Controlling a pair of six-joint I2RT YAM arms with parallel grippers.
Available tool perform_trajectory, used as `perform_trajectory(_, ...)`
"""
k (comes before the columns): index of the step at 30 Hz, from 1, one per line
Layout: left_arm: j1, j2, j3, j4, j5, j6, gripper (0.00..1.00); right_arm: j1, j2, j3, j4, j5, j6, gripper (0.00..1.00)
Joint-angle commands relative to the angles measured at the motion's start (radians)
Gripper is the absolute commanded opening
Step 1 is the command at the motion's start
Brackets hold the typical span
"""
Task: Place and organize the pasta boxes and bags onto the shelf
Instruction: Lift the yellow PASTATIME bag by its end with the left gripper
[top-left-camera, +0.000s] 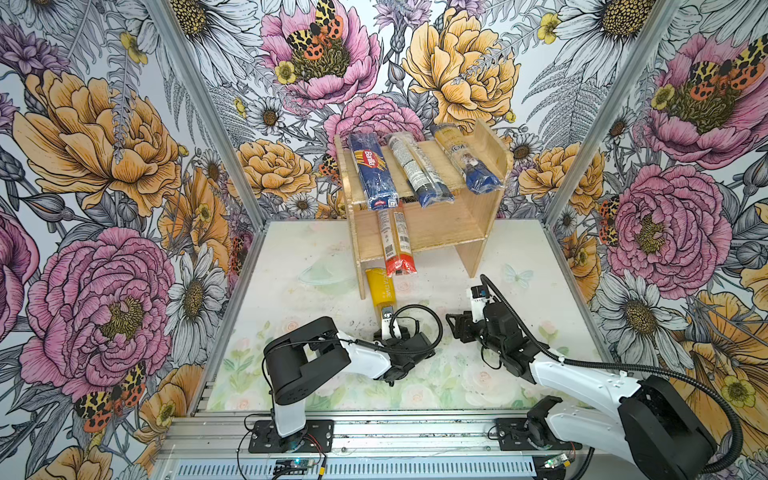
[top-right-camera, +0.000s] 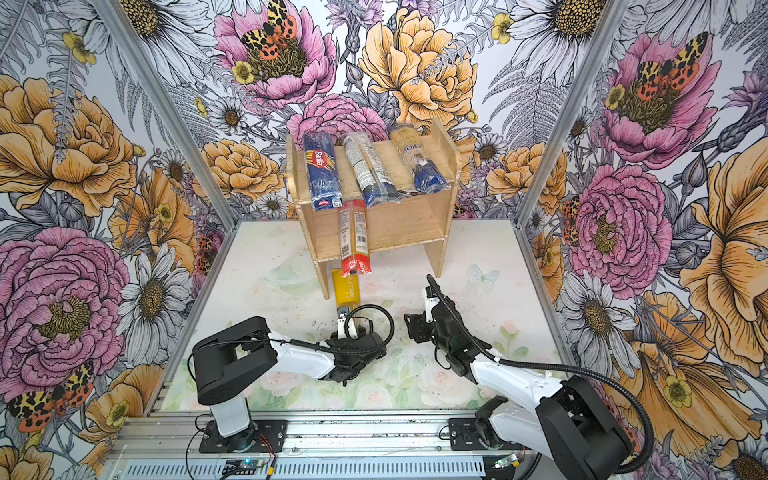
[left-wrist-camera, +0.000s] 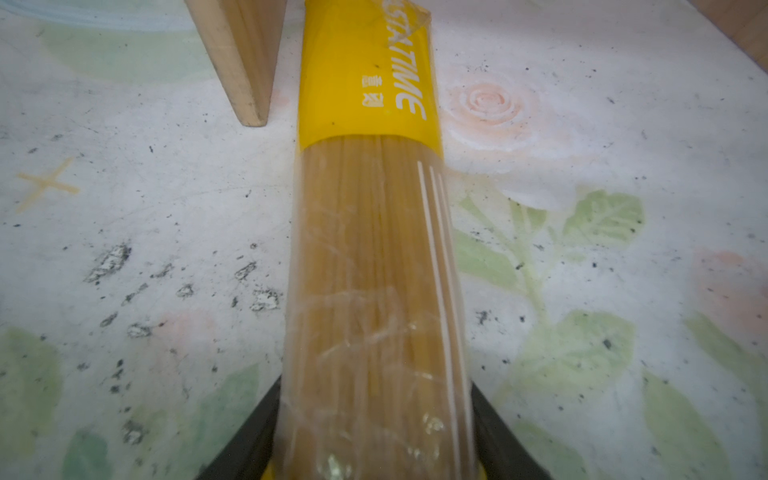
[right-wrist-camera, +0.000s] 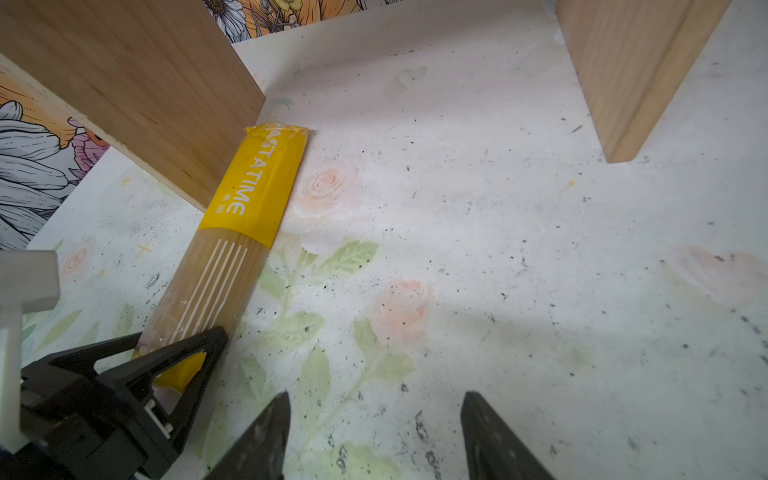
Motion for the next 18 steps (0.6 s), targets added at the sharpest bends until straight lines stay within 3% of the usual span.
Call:
perform_trajectory(1, -0.006, 0.009, -0.046, -0.086, 0.034, -0.029, 0.31, -0.010, -0.022, -0.005, -0.001, -0.003, 0.004, 0.67)
perform_trajectory(5, -0.014, 0.010, -0.043, -0.088, 0.028, -0.015, 0.14, -0.014, -0.031, -0.007, -0.009, -0.002, 0.002, 0.67)
perform_trajectory(7, -0.024, 0.009, -0.034, -0.101, 0.016, -0.007, 0.00, -0.017, -0.035, -0.007, -0.014, 0.000, 0.002, 0.67)
perform_trajectory(12, -0.063, 0.014, 0.021, -0.187, -0.049, 0.000, 0.00, -0.027, -0.046, -0.005, -0.027, -0.003, -0.001, 0.67)
perform_trajectory(18, -0.123, 0.009, 0.076, -0.209, -0.099, 0.090, 0.00, -0.046, -0.051, -0.001, -0.047, -0.011, -0.003, 0.67)
